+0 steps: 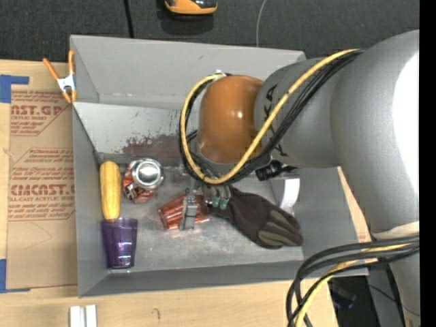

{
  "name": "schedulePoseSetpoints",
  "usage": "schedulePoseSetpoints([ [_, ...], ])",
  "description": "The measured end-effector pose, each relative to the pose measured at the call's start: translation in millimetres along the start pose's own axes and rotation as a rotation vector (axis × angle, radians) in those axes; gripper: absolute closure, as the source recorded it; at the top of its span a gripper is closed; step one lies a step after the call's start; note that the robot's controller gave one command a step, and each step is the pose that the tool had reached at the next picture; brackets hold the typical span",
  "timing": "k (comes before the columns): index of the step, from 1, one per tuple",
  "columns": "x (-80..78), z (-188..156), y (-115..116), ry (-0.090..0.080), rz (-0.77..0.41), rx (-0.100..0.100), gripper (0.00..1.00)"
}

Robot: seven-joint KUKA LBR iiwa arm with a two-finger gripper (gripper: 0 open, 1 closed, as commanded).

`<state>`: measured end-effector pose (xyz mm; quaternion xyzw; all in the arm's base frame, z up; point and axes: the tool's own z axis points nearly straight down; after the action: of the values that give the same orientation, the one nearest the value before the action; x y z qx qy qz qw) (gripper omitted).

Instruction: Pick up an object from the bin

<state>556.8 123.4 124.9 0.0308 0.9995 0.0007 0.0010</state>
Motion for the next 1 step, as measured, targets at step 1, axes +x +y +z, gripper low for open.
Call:
schedulePoseSetpoints([
  [1,3.3,4.6,-7.6,0.008,-0.224,0.002,0.00],
])
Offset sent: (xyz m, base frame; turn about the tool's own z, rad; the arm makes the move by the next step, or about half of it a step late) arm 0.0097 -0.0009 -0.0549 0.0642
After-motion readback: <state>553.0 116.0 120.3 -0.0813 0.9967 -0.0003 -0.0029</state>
